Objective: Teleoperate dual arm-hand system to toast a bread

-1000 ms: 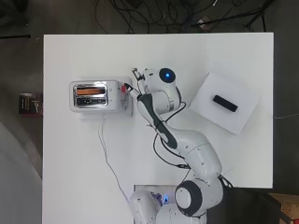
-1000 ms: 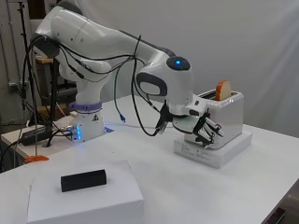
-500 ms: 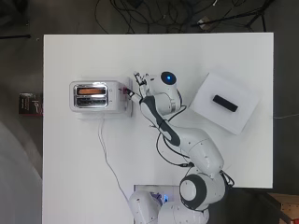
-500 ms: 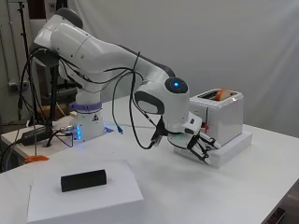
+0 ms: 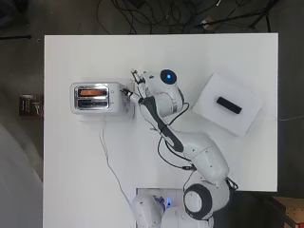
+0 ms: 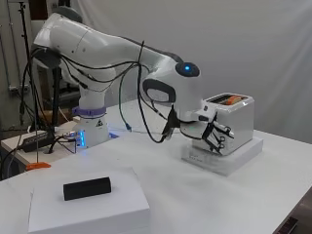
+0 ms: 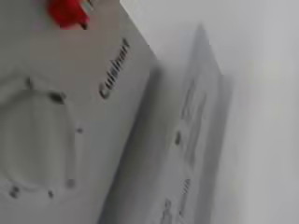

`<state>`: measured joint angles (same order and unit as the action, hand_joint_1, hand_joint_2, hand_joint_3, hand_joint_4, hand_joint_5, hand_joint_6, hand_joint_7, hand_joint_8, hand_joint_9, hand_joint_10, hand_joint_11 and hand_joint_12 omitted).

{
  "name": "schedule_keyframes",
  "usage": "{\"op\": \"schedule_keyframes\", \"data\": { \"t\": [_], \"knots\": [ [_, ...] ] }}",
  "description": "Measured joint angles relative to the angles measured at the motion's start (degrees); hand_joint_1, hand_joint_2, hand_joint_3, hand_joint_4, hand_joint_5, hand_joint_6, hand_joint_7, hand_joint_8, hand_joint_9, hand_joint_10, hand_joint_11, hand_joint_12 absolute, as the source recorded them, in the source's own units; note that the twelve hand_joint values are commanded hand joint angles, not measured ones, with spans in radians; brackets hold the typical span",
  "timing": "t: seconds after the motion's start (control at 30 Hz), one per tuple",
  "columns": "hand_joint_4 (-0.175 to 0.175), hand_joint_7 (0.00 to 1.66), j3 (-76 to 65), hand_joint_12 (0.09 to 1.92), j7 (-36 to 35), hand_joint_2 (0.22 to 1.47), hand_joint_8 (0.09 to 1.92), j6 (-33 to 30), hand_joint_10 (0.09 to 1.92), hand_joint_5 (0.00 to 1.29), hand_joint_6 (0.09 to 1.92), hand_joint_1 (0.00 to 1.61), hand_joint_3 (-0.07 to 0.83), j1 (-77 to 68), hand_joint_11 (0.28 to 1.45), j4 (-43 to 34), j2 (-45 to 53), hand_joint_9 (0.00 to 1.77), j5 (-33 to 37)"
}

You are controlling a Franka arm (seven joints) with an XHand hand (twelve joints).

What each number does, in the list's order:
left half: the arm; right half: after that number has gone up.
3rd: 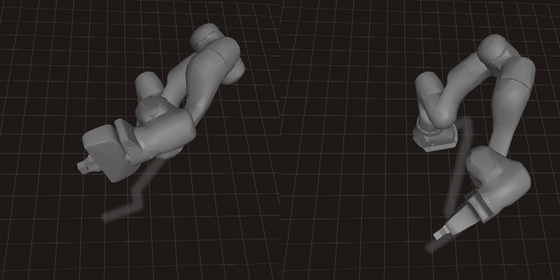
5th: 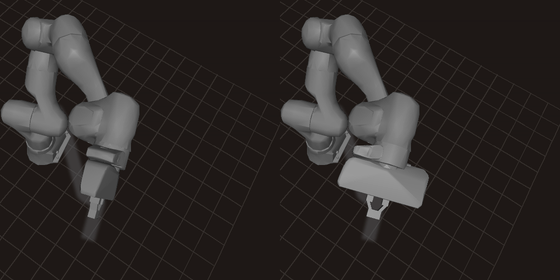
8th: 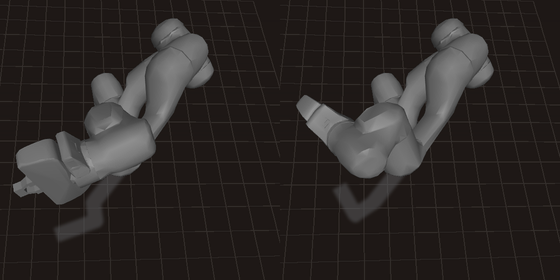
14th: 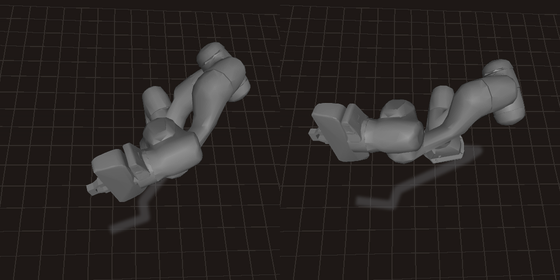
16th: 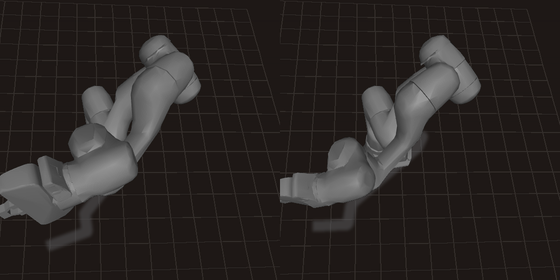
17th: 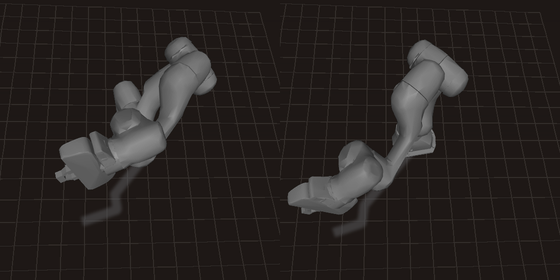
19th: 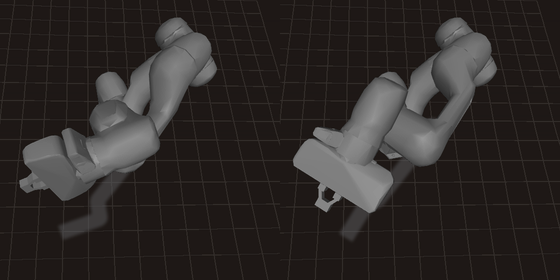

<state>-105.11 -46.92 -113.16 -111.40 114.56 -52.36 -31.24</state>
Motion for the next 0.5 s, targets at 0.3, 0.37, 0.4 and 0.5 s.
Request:
{"op": "schedule_keyframes", "data": {
  "t": [0.3,0.37,0.4,0.5],
  "knots": [
    [-0.083,0.66,42.48,0.09,3.99,1.08,0.09,7.63,0.09,0.42,0.09,0.0,0.0,24.7,0.41,2.62,6.97,0.7,2.18],
    [-0.083,0.64,55.56,0.09,5.7,1.08,0.09,9.05,0.09,0.44,0.09,0.0,0.0,35.75,0.4,4.48,9.35,0.67,3.81],
    [-0.083,0.63,59.89,0.09,6.23,1.08,0.09,9.68,0.09,0.44,0.09,0.0,-0.001,39.76,0.4,5.09,10.27,0.67,4.51],
    [-0.08,0.62,70.84,0.09,7.69,1.08,0.09,11.26,0.09,0.43,0.09,0.0,0.001,51.04,0.4,6.4,13.88,0.66,6.01]
  ]
}}
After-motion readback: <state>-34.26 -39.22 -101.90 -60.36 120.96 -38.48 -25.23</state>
